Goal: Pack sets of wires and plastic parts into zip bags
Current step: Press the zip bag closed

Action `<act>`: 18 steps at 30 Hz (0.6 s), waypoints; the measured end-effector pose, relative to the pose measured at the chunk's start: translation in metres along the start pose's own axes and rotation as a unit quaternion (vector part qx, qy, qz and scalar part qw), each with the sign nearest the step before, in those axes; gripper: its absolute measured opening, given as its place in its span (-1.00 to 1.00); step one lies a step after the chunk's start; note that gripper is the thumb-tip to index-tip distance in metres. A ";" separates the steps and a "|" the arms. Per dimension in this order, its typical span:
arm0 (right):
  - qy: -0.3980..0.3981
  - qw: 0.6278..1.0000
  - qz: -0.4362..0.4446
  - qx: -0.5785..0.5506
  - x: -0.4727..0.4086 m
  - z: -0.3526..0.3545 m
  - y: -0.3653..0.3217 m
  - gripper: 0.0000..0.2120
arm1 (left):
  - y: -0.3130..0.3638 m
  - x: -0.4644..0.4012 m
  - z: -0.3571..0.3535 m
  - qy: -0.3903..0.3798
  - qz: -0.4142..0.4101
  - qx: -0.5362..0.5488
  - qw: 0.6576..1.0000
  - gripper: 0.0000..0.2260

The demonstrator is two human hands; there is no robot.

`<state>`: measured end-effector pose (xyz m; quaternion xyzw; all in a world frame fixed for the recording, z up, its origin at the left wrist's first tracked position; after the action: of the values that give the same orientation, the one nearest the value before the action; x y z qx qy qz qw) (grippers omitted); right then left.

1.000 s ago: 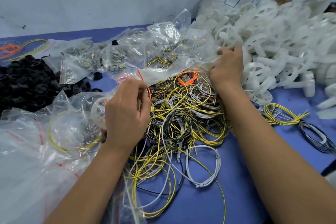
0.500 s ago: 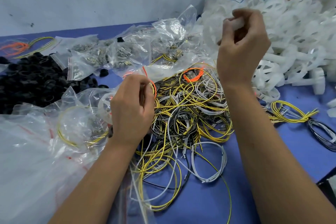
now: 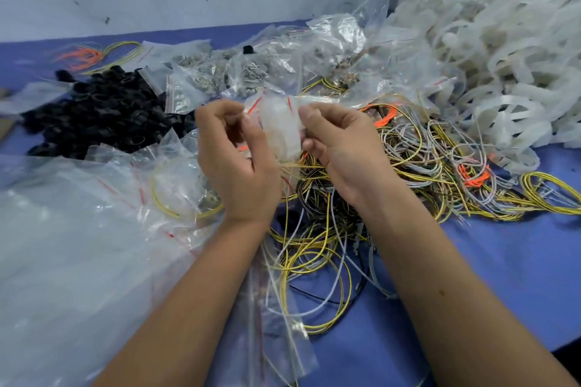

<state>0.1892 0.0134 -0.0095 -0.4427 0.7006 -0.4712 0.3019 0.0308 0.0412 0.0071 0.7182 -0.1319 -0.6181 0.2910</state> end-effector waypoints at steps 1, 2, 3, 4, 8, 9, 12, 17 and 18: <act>0.012 1.000 0.007 0.026 0.001 0.000 0.001 -0.97 | 0.001 -0.001 0.002 0.004 -0.003 0.001 1.000 -0.90; 0.016 0.999 0.015 0.048 0.002 -0.001 0.001 -0.97 | 0.002 -0.001 0.002 0.000 -0.010 -0.001 1.000 -0.90; 0.017 0.996 0.031 0.079 0.004 -0.004 0.001 -0.94 | 0.004 -0.002 0.002 -0.012 -0.024 -0.009 1.000 -0.90; 0.012 0.992 0.050 0.114 0.005 -0.007 0.001 -0.91 | 0.008 -0.002 0.001 -0.030 -0.047 -0.021 0.998 -0.92; -0.024 0.972 0.105 0.211 0.009 -0.017 -0.003 -0.89 | 0.032 0.003 -0.009 -0.102 -0.161 -0.049 0.980 -0.92; -0.045 0.975 0.108 0.190 0.012 -0.020 -0.004 -0.90 | 0.037 0.004 -0.011 -0.111 -0.179 -0.045 0.977 -0.92; -0.104 0.976 0.112 0.154 0.021 -0.031 -0.006 -0.97 | 0.048 0.005 -0.014 -0.122 -0.205 -0.034 0.971 -0.94; -0.101 0.934 0.148 0.308 0.022 -0.039 -0.010 -0.71 | 0.060 -0.004 -0.013 -0.126 -0.190 0.014 0.974 -0.83; -0.087 0.919 0.154 0.353 0.023 -0.041 -0.011 -0.72 | 0.063 -0.004 -0.013 -0.129 -0.192 0.024 0.973 -0.82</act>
<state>0.1486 0.0068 0.0159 -0.2335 0.5195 -0.5954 0.5666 0.0534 -0.0031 0.0481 0.6510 -0.0433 -0.7466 0.1299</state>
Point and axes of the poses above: each hand's wrist, its own x-axis away from the middle knuckle, its own z-axis out of the back of the hand, y = z × x, the point moved 6 cm from there along -x, towards the middle knuckle, and after that the axes turned 3 degrees about -z, right-handed, at the moved point
